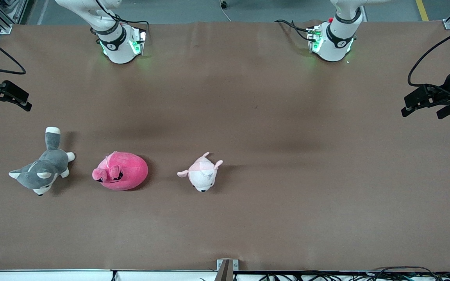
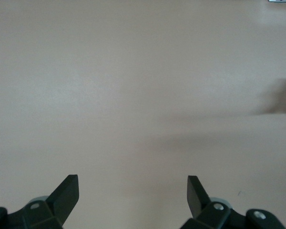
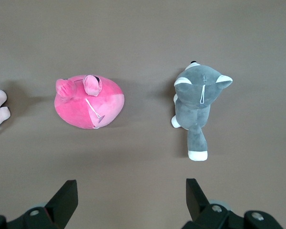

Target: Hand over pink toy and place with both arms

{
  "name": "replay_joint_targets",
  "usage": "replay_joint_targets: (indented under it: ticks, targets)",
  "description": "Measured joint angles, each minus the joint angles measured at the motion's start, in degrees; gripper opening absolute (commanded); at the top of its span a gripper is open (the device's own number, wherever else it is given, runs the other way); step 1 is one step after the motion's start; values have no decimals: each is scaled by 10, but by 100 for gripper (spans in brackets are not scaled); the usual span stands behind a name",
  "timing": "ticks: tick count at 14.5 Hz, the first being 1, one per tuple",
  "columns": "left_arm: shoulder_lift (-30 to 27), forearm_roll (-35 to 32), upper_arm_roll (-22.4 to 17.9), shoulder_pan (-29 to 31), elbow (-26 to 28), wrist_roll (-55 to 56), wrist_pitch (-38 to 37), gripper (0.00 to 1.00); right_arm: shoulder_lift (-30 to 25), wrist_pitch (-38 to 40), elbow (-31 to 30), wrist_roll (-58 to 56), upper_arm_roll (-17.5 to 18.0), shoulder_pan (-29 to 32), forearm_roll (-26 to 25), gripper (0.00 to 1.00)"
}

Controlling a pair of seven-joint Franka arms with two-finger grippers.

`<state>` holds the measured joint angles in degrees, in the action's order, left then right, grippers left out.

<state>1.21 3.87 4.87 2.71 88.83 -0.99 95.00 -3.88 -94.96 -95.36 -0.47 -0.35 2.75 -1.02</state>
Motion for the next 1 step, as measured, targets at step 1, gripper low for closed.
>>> replay_joint_targets:
  ticks: [1]
  targets:
    - [0,0,0,0,0,0,0,100,0,0,0,0,0,0,0,100]
